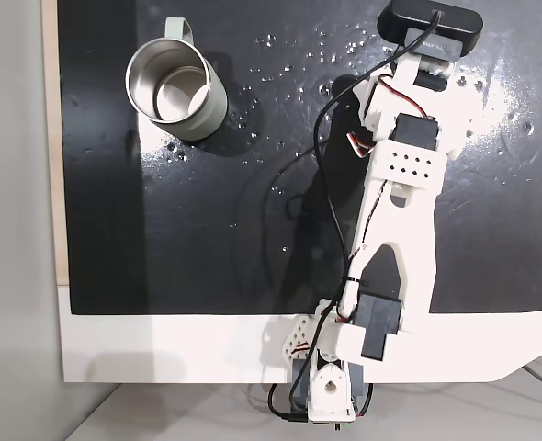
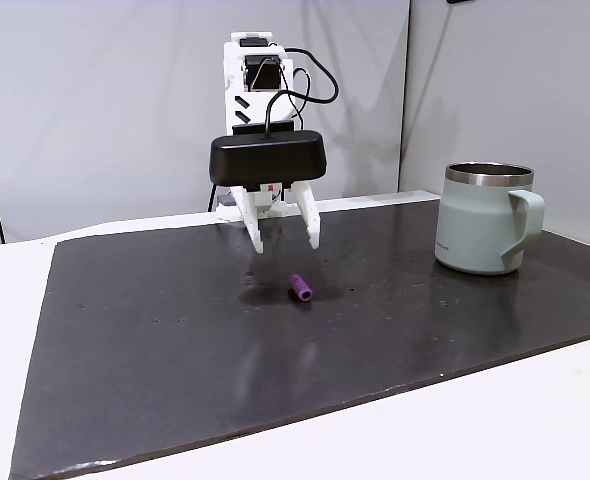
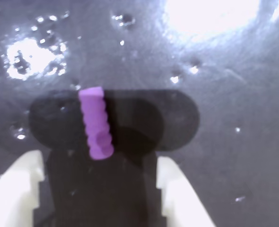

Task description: Grasp a pengrip and put it in the cup.

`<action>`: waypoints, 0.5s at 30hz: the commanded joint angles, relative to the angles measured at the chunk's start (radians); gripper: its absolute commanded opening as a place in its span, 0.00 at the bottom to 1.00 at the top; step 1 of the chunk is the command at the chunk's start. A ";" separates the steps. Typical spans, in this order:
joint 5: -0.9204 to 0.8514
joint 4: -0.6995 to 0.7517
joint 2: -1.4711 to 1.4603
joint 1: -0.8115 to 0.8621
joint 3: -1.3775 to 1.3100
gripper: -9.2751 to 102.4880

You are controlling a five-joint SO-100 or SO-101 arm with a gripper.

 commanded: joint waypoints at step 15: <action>0.014 -0.071 -0.238 -0.018 -0.183 0.33</action>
